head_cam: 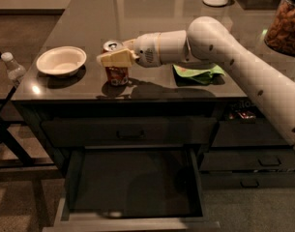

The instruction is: Pick coke can from middle drawer and place on counter

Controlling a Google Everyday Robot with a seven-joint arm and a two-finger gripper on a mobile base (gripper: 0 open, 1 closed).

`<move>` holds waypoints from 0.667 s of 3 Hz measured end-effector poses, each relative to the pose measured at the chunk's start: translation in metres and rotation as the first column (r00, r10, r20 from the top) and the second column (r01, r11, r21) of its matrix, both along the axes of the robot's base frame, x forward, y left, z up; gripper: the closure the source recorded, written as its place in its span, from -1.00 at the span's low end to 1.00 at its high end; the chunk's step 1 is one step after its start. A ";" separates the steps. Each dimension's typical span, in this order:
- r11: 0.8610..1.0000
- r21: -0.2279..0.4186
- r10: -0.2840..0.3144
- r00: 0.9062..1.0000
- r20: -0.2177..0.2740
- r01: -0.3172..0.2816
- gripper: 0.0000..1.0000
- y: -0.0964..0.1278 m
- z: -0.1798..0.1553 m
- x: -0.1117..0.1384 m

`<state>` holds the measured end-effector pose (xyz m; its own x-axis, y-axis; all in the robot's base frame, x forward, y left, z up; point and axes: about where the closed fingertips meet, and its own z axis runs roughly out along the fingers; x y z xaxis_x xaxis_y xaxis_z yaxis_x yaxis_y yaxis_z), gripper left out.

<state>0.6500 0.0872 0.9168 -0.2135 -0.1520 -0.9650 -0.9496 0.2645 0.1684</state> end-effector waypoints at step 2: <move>1.000 0.000 0.000 1.000 0.000 0.000 -1.00 0.000 0.000 0.000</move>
Offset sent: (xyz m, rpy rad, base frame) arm 0.0000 0.0000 0.0000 0.0000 0.0000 0.0000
